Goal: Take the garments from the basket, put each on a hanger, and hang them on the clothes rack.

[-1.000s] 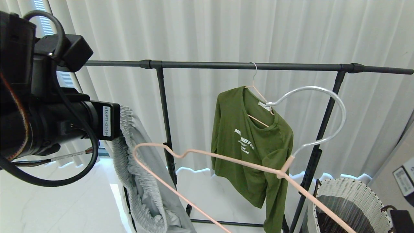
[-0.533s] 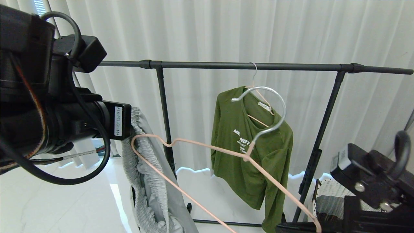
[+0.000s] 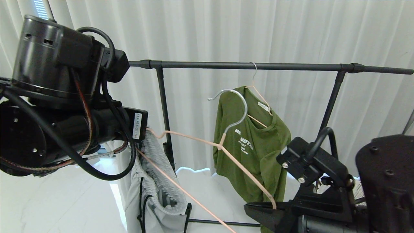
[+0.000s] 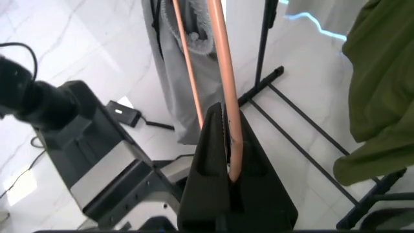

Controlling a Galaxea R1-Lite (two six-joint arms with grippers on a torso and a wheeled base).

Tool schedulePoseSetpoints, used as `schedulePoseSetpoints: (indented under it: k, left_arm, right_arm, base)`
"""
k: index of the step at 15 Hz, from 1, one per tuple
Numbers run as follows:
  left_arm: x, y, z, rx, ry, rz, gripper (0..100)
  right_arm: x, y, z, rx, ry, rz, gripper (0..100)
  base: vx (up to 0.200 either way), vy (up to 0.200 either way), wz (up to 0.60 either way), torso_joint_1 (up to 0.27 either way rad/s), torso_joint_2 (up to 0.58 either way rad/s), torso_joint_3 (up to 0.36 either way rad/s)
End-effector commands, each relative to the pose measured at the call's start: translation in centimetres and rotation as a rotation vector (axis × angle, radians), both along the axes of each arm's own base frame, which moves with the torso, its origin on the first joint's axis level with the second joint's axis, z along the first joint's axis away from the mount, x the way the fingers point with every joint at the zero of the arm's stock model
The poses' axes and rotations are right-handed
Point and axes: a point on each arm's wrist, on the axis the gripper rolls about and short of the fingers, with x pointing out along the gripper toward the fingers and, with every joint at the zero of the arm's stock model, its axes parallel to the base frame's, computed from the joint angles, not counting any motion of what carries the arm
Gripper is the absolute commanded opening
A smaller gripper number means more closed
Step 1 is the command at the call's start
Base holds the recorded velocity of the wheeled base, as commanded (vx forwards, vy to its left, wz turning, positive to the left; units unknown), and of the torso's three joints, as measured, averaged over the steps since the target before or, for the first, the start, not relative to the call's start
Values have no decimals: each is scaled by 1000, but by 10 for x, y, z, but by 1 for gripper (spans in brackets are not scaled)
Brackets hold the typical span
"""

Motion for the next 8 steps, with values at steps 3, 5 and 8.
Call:
schedulePoseSetpoints:
  k: [3, 5, 8]
  left_arm:
    - [-9, -7, 4, -51, -12, -28, 0]
    - [-20, -12, 8, -74, -24, -71, 0]
    - [-39, -24, 23, -131, -62, -162, 0]
  right_arm:
    - [15, 28, -17, -26, 38, -30, 0]
    - [18, 36, -20, -26, 42, -34, 0]
    - [23, 50, -21, -10, 34, -29, 0]
  base:
    - [0, 0, 0, 0, 0, 0]
    - [0, 0, 0, 0, 0, 0]
    - [0, 0, 0, 0, 0, 0]
